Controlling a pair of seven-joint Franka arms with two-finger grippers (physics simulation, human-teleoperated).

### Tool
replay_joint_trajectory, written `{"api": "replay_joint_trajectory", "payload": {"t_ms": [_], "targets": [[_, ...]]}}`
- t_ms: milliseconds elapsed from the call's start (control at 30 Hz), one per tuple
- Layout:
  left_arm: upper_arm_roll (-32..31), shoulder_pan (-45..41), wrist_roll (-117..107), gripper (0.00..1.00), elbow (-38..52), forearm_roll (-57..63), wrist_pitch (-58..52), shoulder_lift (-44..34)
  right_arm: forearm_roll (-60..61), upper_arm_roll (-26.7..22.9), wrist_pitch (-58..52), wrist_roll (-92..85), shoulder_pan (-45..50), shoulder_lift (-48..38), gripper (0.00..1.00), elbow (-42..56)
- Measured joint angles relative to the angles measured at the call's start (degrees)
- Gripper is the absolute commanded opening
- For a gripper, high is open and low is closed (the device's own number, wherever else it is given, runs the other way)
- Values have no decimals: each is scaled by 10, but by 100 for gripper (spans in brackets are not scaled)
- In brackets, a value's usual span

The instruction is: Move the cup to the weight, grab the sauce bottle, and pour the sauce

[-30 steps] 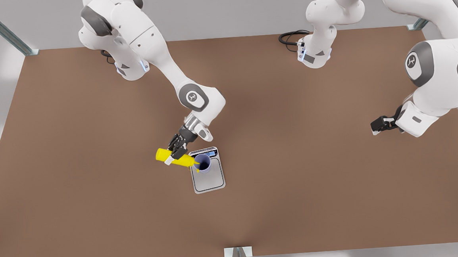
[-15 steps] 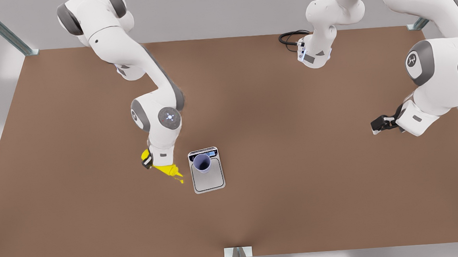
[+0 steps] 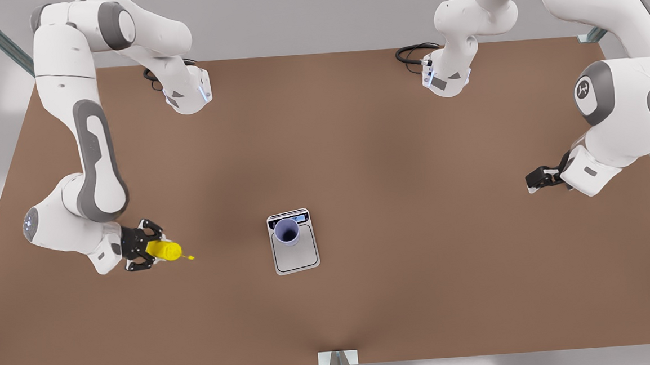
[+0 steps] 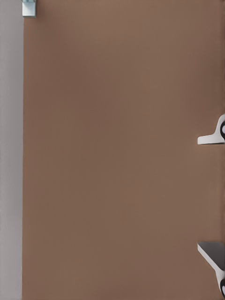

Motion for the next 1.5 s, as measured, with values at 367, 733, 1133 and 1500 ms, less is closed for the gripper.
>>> {"api": "replay_joint_trajectory", "payload": {"t_ms": [367, 733, 1133, 1500], "targets": [[0, 0, 0, 100, 0, 0, 9, 6, 295, 4, -208, -312, -132, 150, 59, -18], [0, 0, -1, 100, 0, 0, 9, 7, 361, 34, -172, -390, -149, 210, 60, -6], [1, 1, 0, 100, 16, 0, 13, 18, 385, 43, -150, -471, -147, 240, 60, 5], [-1, 2, 0, 100, 29, -2, 6, 25, 387, 44, -147, -472, -148, 241, 71, 5]]}}
